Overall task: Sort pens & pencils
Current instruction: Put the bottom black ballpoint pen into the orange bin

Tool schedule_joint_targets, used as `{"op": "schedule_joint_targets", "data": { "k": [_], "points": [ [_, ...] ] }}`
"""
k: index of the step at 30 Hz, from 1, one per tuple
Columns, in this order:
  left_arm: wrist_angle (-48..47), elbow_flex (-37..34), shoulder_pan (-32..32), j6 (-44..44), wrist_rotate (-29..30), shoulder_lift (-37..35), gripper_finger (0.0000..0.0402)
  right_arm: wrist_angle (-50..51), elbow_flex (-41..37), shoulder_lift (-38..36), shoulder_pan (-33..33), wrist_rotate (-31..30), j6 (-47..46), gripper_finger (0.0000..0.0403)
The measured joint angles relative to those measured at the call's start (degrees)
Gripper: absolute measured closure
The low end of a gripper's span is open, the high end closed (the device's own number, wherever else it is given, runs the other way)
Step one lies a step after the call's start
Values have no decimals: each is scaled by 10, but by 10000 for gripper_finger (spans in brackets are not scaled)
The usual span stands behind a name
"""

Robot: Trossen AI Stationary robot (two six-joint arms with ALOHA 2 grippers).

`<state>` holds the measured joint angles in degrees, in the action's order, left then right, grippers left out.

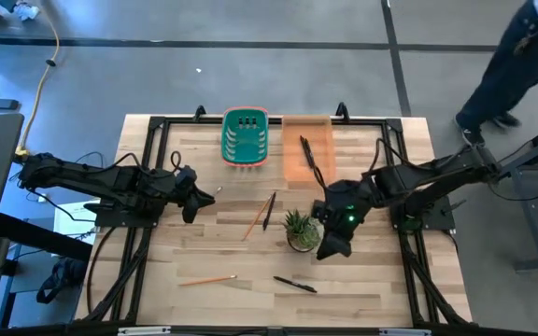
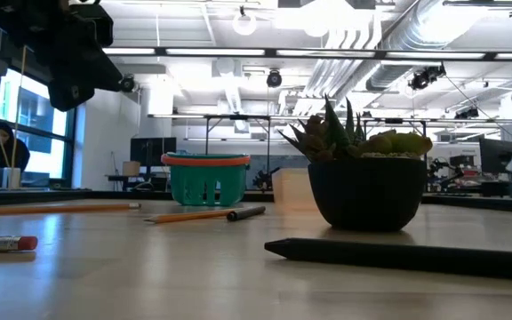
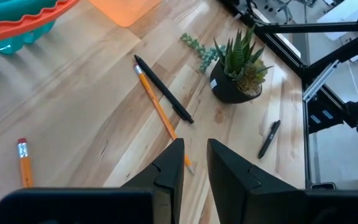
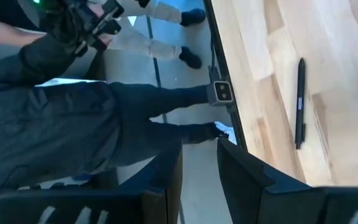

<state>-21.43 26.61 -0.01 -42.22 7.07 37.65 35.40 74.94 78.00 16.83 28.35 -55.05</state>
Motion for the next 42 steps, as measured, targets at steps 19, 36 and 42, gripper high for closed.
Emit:
{"op": "schedule_joint_targets", "data": {
  "k": [19,36,42],
  "points": [
    [-2,0,0,15,15,0,344,10,0,0,163,-316,-165,311],
    [-2,0,0,17,15,0,344,-83,0,120,223,-430,-200,311],
    [-4,0,0,17,15,0,344,-119,0,189,227,-418,-195,316]
  ]
}}
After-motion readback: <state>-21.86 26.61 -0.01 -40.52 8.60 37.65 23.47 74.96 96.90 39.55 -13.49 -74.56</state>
